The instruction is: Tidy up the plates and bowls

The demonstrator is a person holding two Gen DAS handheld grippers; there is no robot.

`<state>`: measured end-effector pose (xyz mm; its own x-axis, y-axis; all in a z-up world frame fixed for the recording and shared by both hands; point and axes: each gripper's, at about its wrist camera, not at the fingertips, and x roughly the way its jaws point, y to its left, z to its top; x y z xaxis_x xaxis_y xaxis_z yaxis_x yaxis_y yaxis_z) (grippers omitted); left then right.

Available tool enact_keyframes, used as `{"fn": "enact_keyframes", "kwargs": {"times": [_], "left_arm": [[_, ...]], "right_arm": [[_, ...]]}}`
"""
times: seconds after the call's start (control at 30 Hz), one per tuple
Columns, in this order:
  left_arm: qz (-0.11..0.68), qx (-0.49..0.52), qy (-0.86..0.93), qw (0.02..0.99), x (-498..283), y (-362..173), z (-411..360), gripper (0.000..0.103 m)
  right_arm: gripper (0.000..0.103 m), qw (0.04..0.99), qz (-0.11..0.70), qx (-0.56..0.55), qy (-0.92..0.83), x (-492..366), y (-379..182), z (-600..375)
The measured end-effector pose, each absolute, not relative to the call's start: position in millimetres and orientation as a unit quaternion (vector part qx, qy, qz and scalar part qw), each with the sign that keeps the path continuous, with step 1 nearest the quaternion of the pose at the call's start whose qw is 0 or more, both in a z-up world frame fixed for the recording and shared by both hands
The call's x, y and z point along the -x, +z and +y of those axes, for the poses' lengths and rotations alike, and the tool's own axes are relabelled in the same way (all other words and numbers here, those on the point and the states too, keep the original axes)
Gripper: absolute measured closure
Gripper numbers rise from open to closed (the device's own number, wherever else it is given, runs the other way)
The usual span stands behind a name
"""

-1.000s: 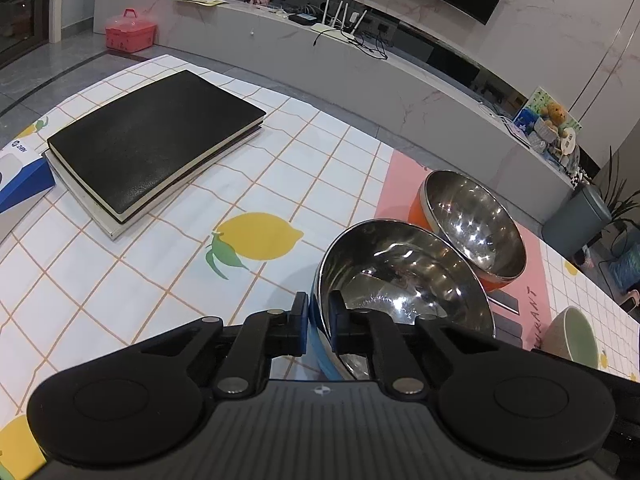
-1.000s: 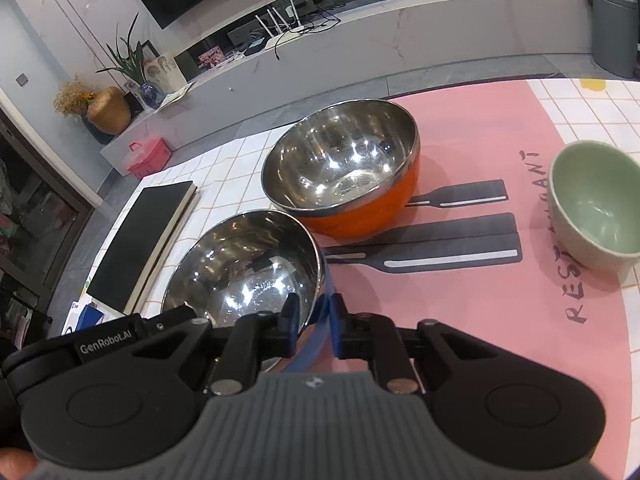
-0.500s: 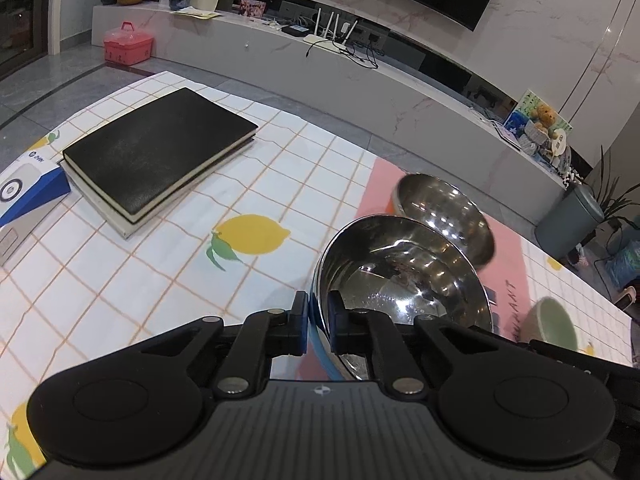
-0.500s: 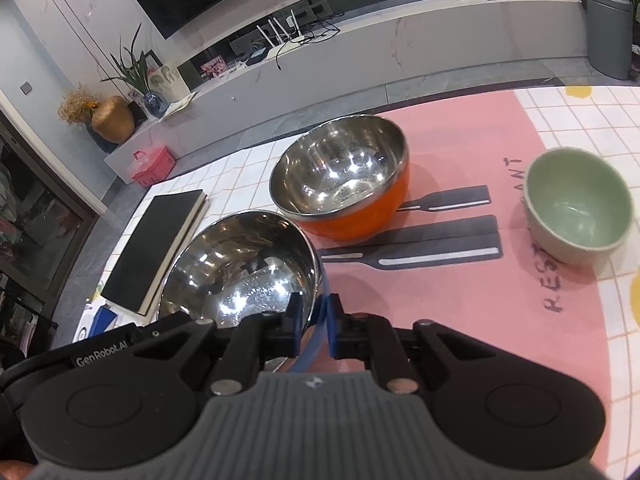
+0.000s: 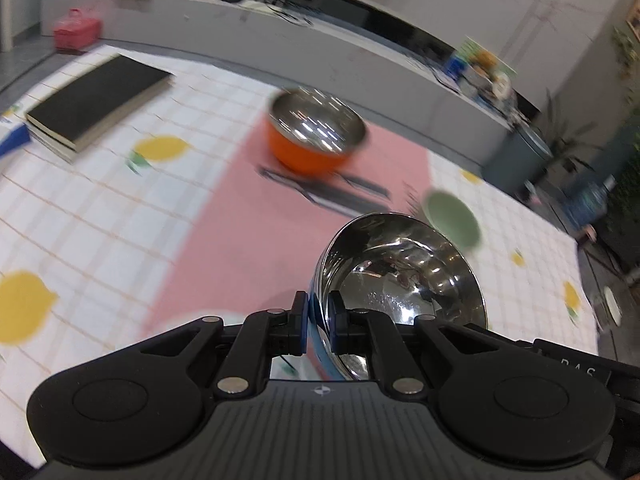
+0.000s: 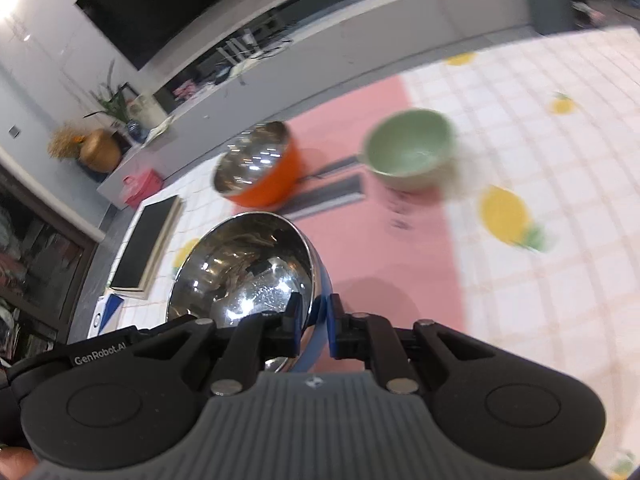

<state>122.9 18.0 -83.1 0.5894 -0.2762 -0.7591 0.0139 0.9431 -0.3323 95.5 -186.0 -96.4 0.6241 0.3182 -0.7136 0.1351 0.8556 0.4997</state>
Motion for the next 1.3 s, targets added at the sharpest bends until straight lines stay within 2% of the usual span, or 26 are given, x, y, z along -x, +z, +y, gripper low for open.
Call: {"fn": "enact_keyframes", "kwargs": {"times": [0.47, 1.2, 1.23, 1.3], "left_arm": [[0.512, 0.112, -0.14, 0.84, -84, -117, -50, 0.092], [0.515, 0.097, -0.149, 0.838, -74, -120, -60, 0.092], [0.515, 0.098, -0.15, 0.838, -75, -120, -59, 0.091], [0.509, 0.098, -0.151, 0.842, -74, -118, -58, 0.083]], "right_arm": [[0.093, 0.849, 0.453, -0.273, -0.012, -25, -117, -253], [0.092, 0.848, 0.461, -0.261, -0.016, -19, -129, -257], [0.091, 0.848, 0.461, -0.26, -0.015, -18, -129, -257], [0.09, 0.85, 0.46, -0.254, -0.016, -18, -127, -255]]}}
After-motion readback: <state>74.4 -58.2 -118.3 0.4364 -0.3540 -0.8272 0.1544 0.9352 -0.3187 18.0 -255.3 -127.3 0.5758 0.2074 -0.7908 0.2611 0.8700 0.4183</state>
